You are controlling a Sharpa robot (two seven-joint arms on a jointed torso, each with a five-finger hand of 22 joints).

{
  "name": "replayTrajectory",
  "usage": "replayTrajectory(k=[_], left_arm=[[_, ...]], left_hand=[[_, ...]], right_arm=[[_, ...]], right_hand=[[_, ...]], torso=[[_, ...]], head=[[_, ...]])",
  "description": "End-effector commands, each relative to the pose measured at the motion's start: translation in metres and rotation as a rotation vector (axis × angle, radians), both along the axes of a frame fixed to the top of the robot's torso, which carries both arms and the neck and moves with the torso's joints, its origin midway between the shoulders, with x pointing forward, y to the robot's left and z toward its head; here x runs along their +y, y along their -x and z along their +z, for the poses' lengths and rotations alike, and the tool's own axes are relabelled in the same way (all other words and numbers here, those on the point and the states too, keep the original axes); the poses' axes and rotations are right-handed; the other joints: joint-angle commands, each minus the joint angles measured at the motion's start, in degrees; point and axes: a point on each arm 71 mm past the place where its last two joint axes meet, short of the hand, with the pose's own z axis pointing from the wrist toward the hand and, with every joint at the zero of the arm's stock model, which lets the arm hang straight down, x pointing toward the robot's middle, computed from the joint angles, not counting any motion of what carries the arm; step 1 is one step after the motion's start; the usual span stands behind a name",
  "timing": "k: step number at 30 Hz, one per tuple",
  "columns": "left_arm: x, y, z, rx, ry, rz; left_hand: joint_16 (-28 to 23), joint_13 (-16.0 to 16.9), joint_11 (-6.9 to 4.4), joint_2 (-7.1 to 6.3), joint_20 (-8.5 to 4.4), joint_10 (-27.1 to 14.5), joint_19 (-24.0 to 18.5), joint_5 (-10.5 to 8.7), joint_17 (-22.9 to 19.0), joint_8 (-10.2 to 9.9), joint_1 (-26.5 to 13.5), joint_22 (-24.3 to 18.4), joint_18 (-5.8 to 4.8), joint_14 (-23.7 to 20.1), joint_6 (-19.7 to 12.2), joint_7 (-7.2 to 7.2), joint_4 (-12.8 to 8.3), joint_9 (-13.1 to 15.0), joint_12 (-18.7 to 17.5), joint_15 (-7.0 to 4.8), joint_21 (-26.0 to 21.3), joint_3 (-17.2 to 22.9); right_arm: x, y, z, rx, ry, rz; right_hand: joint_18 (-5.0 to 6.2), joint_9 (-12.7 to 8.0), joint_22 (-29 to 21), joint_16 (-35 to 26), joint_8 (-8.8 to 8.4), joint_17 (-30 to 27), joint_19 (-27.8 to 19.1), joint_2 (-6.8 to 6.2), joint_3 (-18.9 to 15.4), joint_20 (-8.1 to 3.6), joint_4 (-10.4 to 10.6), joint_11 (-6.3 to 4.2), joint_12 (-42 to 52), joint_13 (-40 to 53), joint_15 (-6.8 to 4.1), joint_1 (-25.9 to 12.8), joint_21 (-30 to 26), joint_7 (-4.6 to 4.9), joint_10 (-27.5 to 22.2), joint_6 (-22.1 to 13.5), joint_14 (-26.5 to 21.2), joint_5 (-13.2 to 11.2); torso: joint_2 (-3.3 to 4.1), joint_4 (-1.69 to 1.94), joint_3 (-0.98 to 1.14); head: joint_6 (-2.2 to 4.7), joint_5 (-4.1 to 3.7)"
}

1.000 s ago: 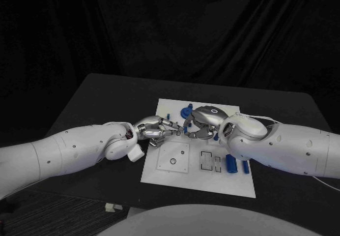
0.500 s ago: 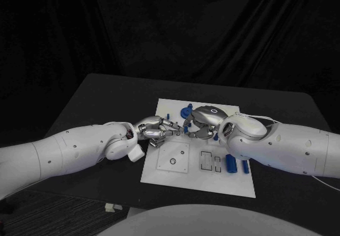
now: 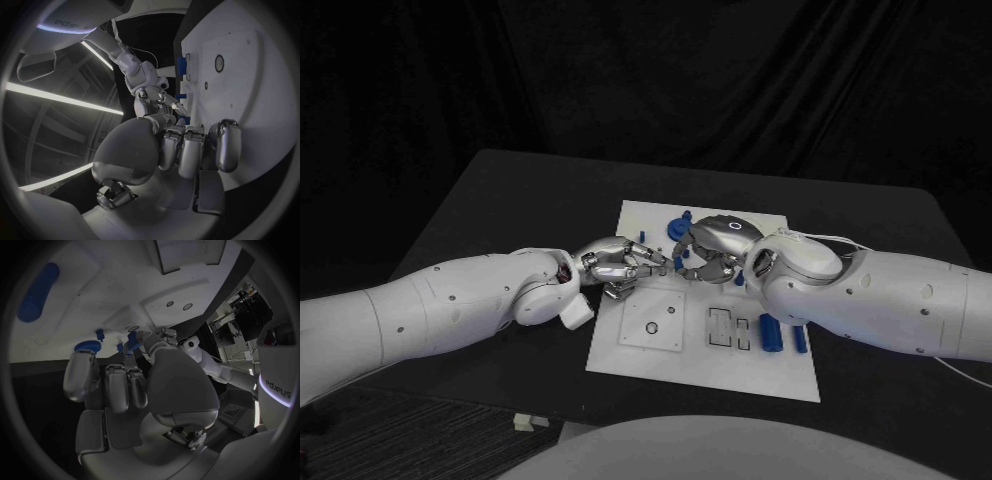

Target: Assemble the parts on the task board

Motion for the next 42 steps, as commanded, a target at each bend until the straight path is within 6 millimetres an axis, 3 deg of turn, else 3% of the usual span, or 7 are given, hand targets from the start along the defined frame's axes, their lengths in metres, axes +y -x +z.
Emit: replayTrajectory(k=[1,31,34,37,40,42], left_arm=[[-0.001,0.002,0.001,0.005,0.016,-0.010],[0.012,0.003,0.002,-0.004,0.010,0.018],[0.012,0.003,0.002,-0.004,0.010,0.019],[0.012,0.003,0.002,-0.003,0.009,0.018],[0.012,0.003,0.002,-0.002,0.009,0.017],[0.012,0.003,0.002,-0.001,0.009,0.016]], left_hand=[[0.15,15.07,0.41,0.01,0.28,6.00,-0.04,0.13,15.09,-0.09,-0.34,7.64,-0.34,5.95,-0.16,3.01,-0.05,-0.02,0.20,0.51,-0.29,0.22],[0.15,15.07,0.43,0.00,0.33,6.00,0.10,0.08,15.09,-0.05,-0.37,7.73,-0.37,5.95,0.40,3.01,-0.04,-0.01,0.20,0.55,-0.26,0.24],[0.15,15.07,0.43,0.00,0.35,6.00,0.10,0.07,15.09,0.01,-0.39,7.73,-0.36,5.95,0.80,3.00,-0.04,0.02,0.20,0.56,-0.26,0.24],[0.15,15.07,0.43,0.00,0.35,6.00,0.10,0.07,15.09,0.02,-0.39,7.73,-0.36,5.95,0.83,3.00,-0.04,0.02,0.20,0.56,-0.26,0.24],[0.15,15.07,0.43,-0.01,0.36,6.00,0.08,0.07,15.09,0.06,-0.40,7.73,-0.36,5.95,1.07,2.99,-0.03,0.05,0.20,0.56,-0.27,0.24],[0.15,15.07,0.42,-0.01,0.37,6.00,0.05,0.06,15.09,0.07,-0.41,7.71,-0.35,5.95,1.11,2.98,-0.02,0.04,0.20,0.56,-0.28,0.24]], right_arm=[[-0.001,-0.001,-0.003,0.016,0.023,-0.010],[-0.006,-0.008,-0.014,0.001,0.075,-0.024],[-0.006,-0.008,-0.014,0.004,0.079,-0.025],[-0.006,-0.008,-0.015,0.011,0.086,-0.026],[-0.006,-0.008,-0.016,0.015,0.091,-0.027],[-0.007,-0.008,-0.016,0.018,0.095,-0.028]], right_hand=[[0.19,0.08,9.52,-0.30,0.12,9.86,-0.26,-0.09,0.24,0.19,-0.11,0.34,0.15,15.09,0.44,0.52,-0.25,0.13,6.03,0.38,4.69,0.22],[0.17,-0.13,9.52,-0.30,-0.07,9.85,-0.29,-0.11,0.23,0.28,-0.03,0.47,0.15,15.09,0.55,0.17,-0.20,0.24,6.03,0.28,4.68,-2.36],[0.19,-0.23,9.50,-0.40,-0.17,9.75,-0.33,-0.18,0.16,0.31,-0.09,0.51,0.15,15.09,0.59,0.15,-0.29,0.29,6.03,0.13,4.65,-3.67],[0.19,-0.52,9.46,-0.47,-0.39,9.68,-0.40,-0.42,-0.37,0.49,0.06,0.82,0.15,15.09,0.83,-0.26,-0.42,0.54,6.03,-0.51,4.62,-7.17],[0.21,-0.61,9.44,-0.56,-0.45,9.58,-0.44,-0.55,-0.53,0.54,0.10,0.89,0.15,15.09,0.88,-0.36,-0.52,0.62,6.03,-0.77,4.59,-7.69],[0.24,-0.82,9.40,-0.61,-0.47,9.53,-0.51,-0.68,-0.89,0.67,0.13,1.02,0.15,15.09,1.01,-0.43,-0.69,0.76,6.03,-1.36,4.56,-9.96]], torso=[[-0.03,0.06,-0.02],[0.00,0.01,0.01],[-0.01,-0.01,0.01],[-0.02,-0.06,0.01],[-0.05,-0.09,0.00],[-0.07,-0.08,0.01]], head=[[0.01,0.04],[0.01,0.47],[0.01,0.50],[0.01,0.52],[0.01,0.55],[0.01,0.55]])
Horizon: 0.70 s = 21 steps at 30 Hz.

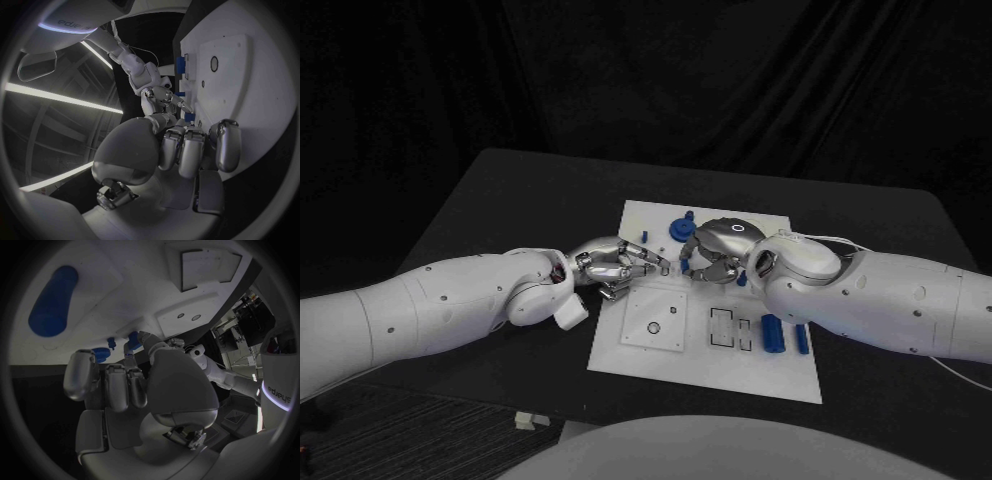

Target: Assemble the parts on the task board

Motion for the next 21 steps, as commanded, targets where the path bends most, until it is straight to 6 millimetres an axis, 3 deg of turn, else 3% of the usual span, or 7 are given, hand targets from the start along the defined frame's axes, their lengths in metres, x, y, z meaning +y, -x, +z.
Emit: replayTrajectory(k=[1,16,21], left_arm=[[-0.0019,0.0004,0.0007,-0.002,0.015,-0.003],[-0.0016,0.0000,0.0001,0.002,0.011,-0.004],[-0.0012,-0.0001,0.0000,0.002,0.010,-0.004]], left_hand=[[0.15,15.07,0.42,0.00,0.38,6.00,0.04,0.06,15.10,0.07,-0.41,7.71,-0.35,6.16,0.49,3.00,-0.02,0.08,0.20,0.36,-0.28,0.24],[0.15,15.07,0.36,-0.03,0.40,6.00,-0.06,0.05,15.10,0.06,-0.43,7.66,-0.33,6.16,0.47,2.95,-0.02,0.04,0.20,0.36,-0.31,0.23],[0.15,15.07,0.36,-0.03,0.40,6.00,-0.06,0.05,15.10,0.06,-0.43,7.66,-0.33,6.16,0.47,2.95,-0.02,0.04,0.20,0.36,-0.31,0.23]], right_arm=[[-0.0016,0.0006,-0.0038,0.015,0.028,-0.015],[-0.0020,0.0007,-0.0056,0.028,0.041,-0.016],[-0.0025,0.0006,-0.0054,0.024,0.037,-0.017]], right_hand=[[0.25,-0.21,9.39,-0.44,-0.19,9.48,-0.11,-0.70,-0.45,0.28,-0.05,0.47,0.15,15.10,0.54,-0.33,-0.40,0.05,6.07,-0.78,4.63,-1.68],[0.31,-1.06,9.31,-0.65,-0.33,9.24,-0.23,-0.91,-1.70,0.65,-0.01,0.92,0.15,15.10,0.93,-0.14,-0.75,0.64,6.07,-3.49,4.55,-5.91],[0.36,-2.27,9.27,-0.67,-0.43,9.21,-0.28,-0.80,-2.56,0.77,0.17,0.96,0.15,15.10,0.99,0.03,-0.93,1.04,6.07,-6.97,4.53,-7.99]], torso=[[-0.04,-0.01,0.00],[-0.05,0.00,0.01],[-0.08,0.01,-0.01]], head=[[0.01,-0.07],[0.01,-0.19],[0.01,-0.12]])
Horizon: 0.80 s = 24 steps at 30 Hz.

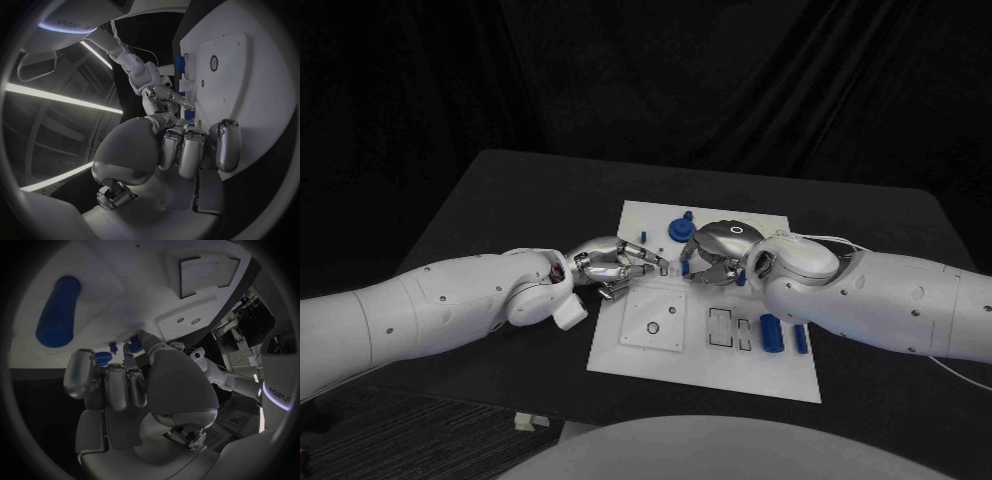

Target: Assemble the parts on the task board

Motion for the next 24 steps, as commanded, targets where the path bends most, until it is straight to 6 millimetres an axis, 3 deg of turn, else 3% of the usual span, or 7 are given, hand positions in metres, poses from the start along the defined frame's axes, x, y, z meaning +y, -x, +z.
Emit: replayTrajectory(k=[1,7,12,16,20,21,24], left_arm=[[-0.002,0.001,0.000,0.002,0.012,-0.005],[-0.001,0.001,0.000,0.002,0.010,-0.002],[0.002,0.001,0.000,0.001,0.002,0.009],[0.007,0.001,0.002,-0.008,-0.003,0.026],[0.010,0.002,0.005,-0.019,-0.007,0.042],[0.011,0.002,0.007,-0.023,-0.010,0.047],[0.014,0.000,0.015,-0.052,-0.028,0.056]], left_hand=[[0.15,15.07,0.36,-0.03,0.40,6.00,-0.07,0.05,15.10,0.06,-0.43,7.67,-0.33,6.16,0.47,2.95,-0.02,0.05,0.20,0.36,-0.31,0.24],[0.15,15.07,0.13,-0.15,0.41,6.00,-0.01,0.01,15.10,-0.08,-0.42,7.72,-0.33,6.16,0.14,2.81,-0.11,-0.08,0.20,0.29,-0.31,0.24],[0.15,15.07,-1.19,-0.45,-0.10,6.00,0.02,-0.34,15.10,-0.35,-0.48,7.82,-0.24,6.16,0.90,1.49,-0.32,-0.30,0.20,-0.68,-0.36,0.16],[0.15,15.07,-1.63,-0.59,-0.48,6.00,0.11,-0.89,15.10,-0.40,-0.68,7.89,-0.24,6.16,1.18,1.06,-0.19,-0.37,0.20,-1.11,-0.37,-0.10],[0.15,15.07,-2.03,-0.78,-1.06,6.00,0.23,-2.61,15.10,-0.41,-1.14,7.98,-0.27,6.16,1.74,0.77,0.39,-0.46,0.20,-1.62,-0.44,-0.89],[0.15,15.07,-2.14,-0.88,-1.28,6.00,0.16,-5.82,15.10,-0.40,-2.32,7.95,-0.27,6.16,2.19,0.73,2.11,-0.52,0.20,-1.70,-0.57,-2.30],[0.15,15.07,-2.18,-1.30,-1.44,6.00,0.05,-8.90,15.10,-0.43,-3.62,7.90,-0.25,6.16,2.49,0.61,5.08,-0.63,0.20,-1.83,-0.81,-4.94]], right_arm=[[-0.001,0.000,-0.002,0.001,0.012,-0.013],[-0.004,0.001,0.001,-0.026,-0.019,-0.018],[-0.010,0.002,0.011,-0.068,-0.062,-0.024],[-0.017,0.003,0.029,-0.126,-0.109,-0.026],[-0.027,0.004,0.048,-0.171,-0.138,-0.033],[-0.031,0.004,0.053,-0.182,-0.144,-0.036],[-0.041,0.007,0.067,-0.204,-0.154,-0.047]], right_hand=[[0.34,-0.69,9.28,-0.25,-0.15,9.17,0.09,-0.41,-0.73,0.42,0.11,0.37,0.15,15.06,0.26,0.41,-0.24,0.16,5.87,-1.91,4.45,-1.05],[0.37,-2.46,9.26,-0.28,-0.09,9.12,0.10,-0.34,-2.42,0.29,0.83,0.07,0.15,15.06,0.05,0.39,-0.38,0.29,5.87,-5.69,4.44,-4.43],[0.40,-4.09,9.25,-0.23,-0.05,9.15,0.15,-0.61,-4.19,-0.11,2.38,-0.58,0.15,15.06,-0.46,0.54,-0.48,-0.42,5.87,-9.30,4.47,-6.77],[0.38,-4.59,9.28,-0.22,0.00,9.15,0.20,-0.95,-4.81,-0.25,3.29,-0.76,0.15,15.06,-0.61,0.71,-0.39,-0.64,5.87,-10.55,4.48,-7.40],[0.39,-4.56,9.26,-0.29,0.39,9.08,0.19,-1.05,-5.16,-0.35,4.10,-0.88,0.15,15.06,-0.71,0.85,-0.49,-0.76,5.87,-9.52,4.47,-7.87],[0.40,-4.56,9.24,-0.35,0.51,9.01,0.17,-0.98,-5.20,-0.37,4.29,-0.89,0.15,15.06,-0.72,0.91,-0.55,-0.77,5.87,-9.32,4.45,-7.95],[0.40,-4.56,9.23,-0.48,0.86,8.89,0.14,-0.91,-5.44,-0.42,4.95,-0.93,0.15,15.06,-0.76,1.05,-0.64,-0.81,5.87,-8.62,4.41,-8.41]], torso=[[0.00,0.01,-0.01],[0.01,-0.01,-0.01],[-0.13,0.08,-0.06],[0.00,-0.12,0.02],[-0.06,-0.03,0.06],[-0.05,-0.02,0.03],[-0.03,-0.28,-0.01]], head=[[0.01,0.08],[0.01,0.18],[0.12,0.25],[1.18,0.35],[2.48,0.11],[2.95,0.04],[3.24,0.19]])
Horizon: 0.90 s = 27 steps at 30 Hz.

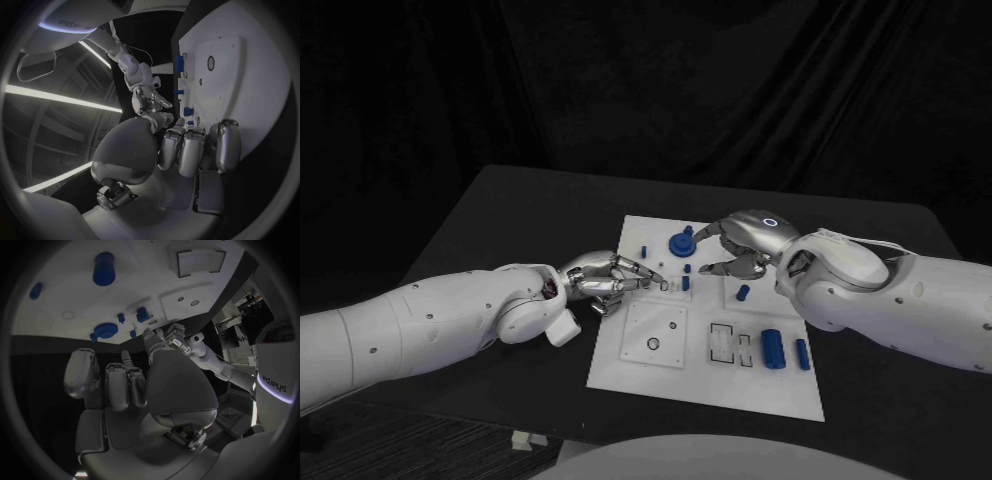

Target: Assemble the parts on the task board

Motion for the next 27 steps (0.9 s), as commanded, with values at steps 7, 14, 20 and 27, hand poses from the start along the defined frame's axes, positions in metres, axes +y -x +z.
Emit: replayTrajectory(k=[7,14,20,27], left_arm=[[0.007,-0.019,0.040,-0.128,-0.159,0.050],[0.008,-0.038,0.068,-0.057,-0.473,0.003],[0.000,-0.048,0.080,-0.014,-0.616,-0.014],[-0.021,-0.052,0.080,0.040,-0.738,-0.051]], left_hand=[[0.15,15.08,-0.54,-1.20,-0.54,6.04,0.76,-9.57,15.05,0.31,-1.80,8.36,-0.38,6.07,4.03,0.23,8.26,0.24,0.20,-0.61,-0.44,-9.06],[0.15,15.08,0.82,-0.57,0.52,6.04,5.01,-21.65,15.05,4.62,-13.01,10.50,-1.11,6.07,9.91,0.89,10.19,2.62,0.20,0.43,0.91,-22.04],[0.15,15.08,-0.31,0.93,-0.24,6.04,4.86,-20.49,15.05,9.29,-7.03,10.44,-1.02,6.07,12.37,-0.42,7.74,6.26,0.20,-0.47,0.59,-22.57],[0.15,15.08,-2.54,0.98,-2.36,6.04,5.73,-17.87,15.05,18.91,-4.19,10.82,-1.13,6.07,12.34,-2.69,4.40,17.97,0.20,-2.65,0.49,-23.74]], right_arm=[[-0.034,0.013,0.043,-0.115,-0.077,-0.046],[-0.055,0.017,0.053,-0.144,-0.086,-0.072],[-0.069,0.014,0.052,-0.139,-0.063,-0.108],[-0.083,0.012,0.051,-0.143,-0.051,-0.138]], right_hand=[[0.36,0.45,9.27,-0.33,1.81,8.84,-0.01,0.75,-0.36,-0.27,2.01,-0.25,0.15,15.07,-0.32,1.33,-0.24,0.05,6.05,3.82,4.38,-0.65],[0.33,0.72,9.33,-0.24,2.21,8.92,0.06,2.20,-0.18,-0.31,2.65,-0.36,0.15,15.07,-0.37,1.81,-0.08,-0.09,6.05,4.92,4.41,0.73],[0.35,0.75,9.31,-0.40,2.21,8.76,0.05,2.80,-0.12,-0.33,2.94,-0.36,0.15,15.07,-0.40,1.81,-0.15,-0.07,6.05,5.05,4.37,1.08],[0.36,0.88,9.29,-0.43,2.42,8.73,0.03,3.35,-0.04,-0.35,3.08,-0.33,0.15,15.07,-0.40,2.09,-0.23,-0.02,6.05,5.62,4.37,1.61]], torso=[[-0.38,-0.61,0.11],[-0.70,-1.92,0.36],[-0.95,-2.88,0.90],[-1.09,-3.86,1.36]], head=[[0.71,0.58],[1.01,1.03],[1.03,1.36],[0.59,2.15]])
